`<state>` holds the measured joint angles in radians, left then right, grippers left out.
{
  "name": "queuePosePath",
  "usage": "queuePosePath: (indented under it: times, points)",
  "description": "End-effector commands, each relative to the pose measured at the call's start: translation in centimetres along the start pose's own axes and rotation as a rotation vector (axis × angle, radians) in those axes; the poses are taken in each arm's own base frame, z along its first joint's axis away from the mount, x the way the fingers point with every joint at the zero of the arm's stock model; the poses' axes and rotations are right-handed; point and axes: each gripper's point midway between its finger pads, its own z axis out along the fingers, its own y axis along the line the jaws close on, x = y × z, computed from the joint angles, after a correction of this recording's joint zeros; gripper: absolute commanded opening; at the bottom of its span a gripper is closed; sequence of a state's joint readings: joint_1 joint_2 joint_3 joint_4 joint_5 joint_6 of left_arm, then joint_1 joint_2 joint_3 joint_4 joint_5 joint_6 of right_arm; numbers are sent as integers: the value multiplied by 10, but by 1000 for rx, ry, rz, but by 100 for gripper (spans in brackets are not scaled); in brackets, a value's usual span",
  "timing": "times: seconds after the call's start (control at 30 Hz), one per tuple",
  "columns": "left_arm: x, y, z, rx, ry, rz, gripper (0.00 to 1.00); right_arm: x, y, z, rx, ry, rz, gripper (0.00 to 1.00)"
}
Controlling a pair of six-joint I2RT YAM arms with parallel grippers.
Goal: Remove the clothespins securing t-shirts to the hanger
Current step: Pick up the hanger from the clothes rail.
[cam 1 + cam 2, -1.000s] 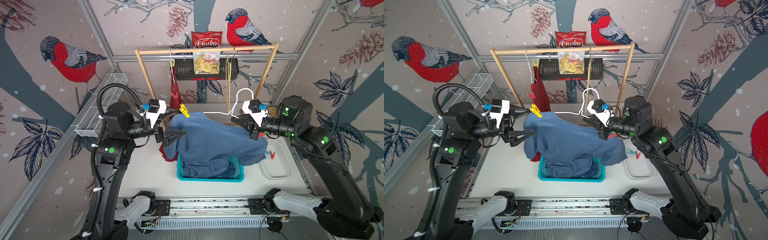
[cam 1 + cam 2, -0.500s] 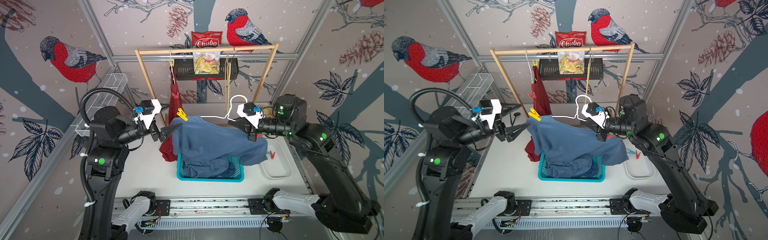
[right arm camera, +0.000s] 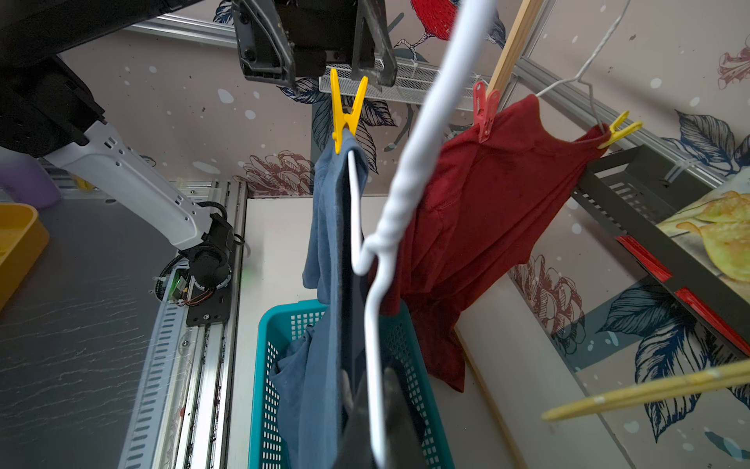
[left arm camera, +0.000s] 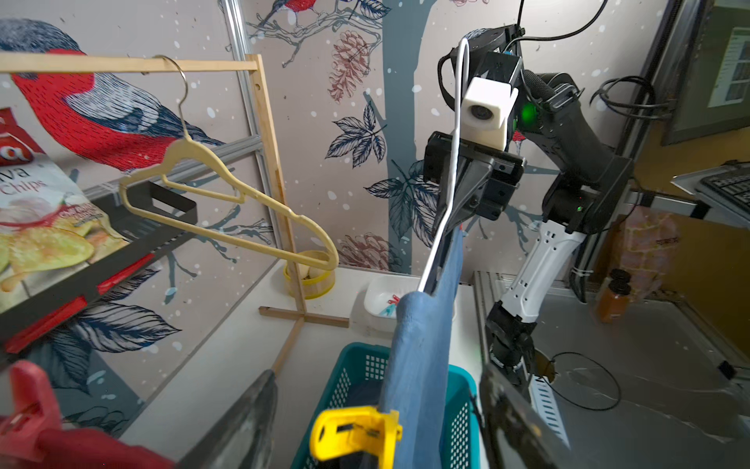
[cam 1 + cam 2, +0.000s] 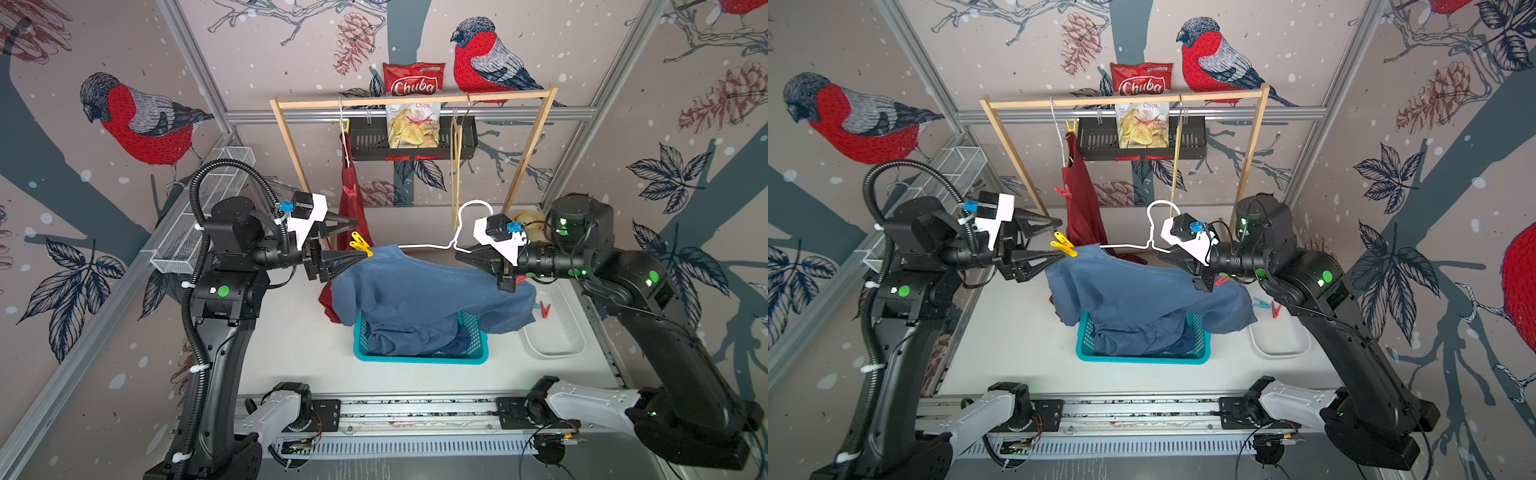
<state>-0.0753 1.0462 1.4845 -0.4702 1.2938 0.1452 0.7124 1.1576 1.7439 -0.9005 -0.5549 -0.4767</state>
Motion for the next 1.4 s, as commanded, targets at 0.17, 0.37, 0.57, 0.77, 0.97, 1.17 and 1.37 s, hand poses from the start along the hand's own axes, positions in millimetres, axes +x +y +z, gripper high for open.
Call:
queuePosePath:
  times: [0.17,0.37,0.57,0.77,0.97,1.17,1.37]
  points:
    - [1,-10,-1,103,-22,-32,64,-11,2,-6,-6,-52,-32,0]
    - [4,-11,0,103,-24,-37,61,-13,2,-4,-14,-61,-29,0]
    - [6,-5,-1,37,-18,-16,65,-11,2,0,-26,-62,-15,0]
    - [7,-8,-2,43,-17,-13,61,-12,2,0,-30,-66,-15,0]
    - [8,-8,-1,55,-18,-23,57,-12,3,0,-32,-70,-17,0]
    - [-2,10,-9,-162,-3,58,80,2,-14,9,44,-25,16,0]
    - [-25,25,-27,-395,1,167,80,15,-18,29,42,2,51,0]
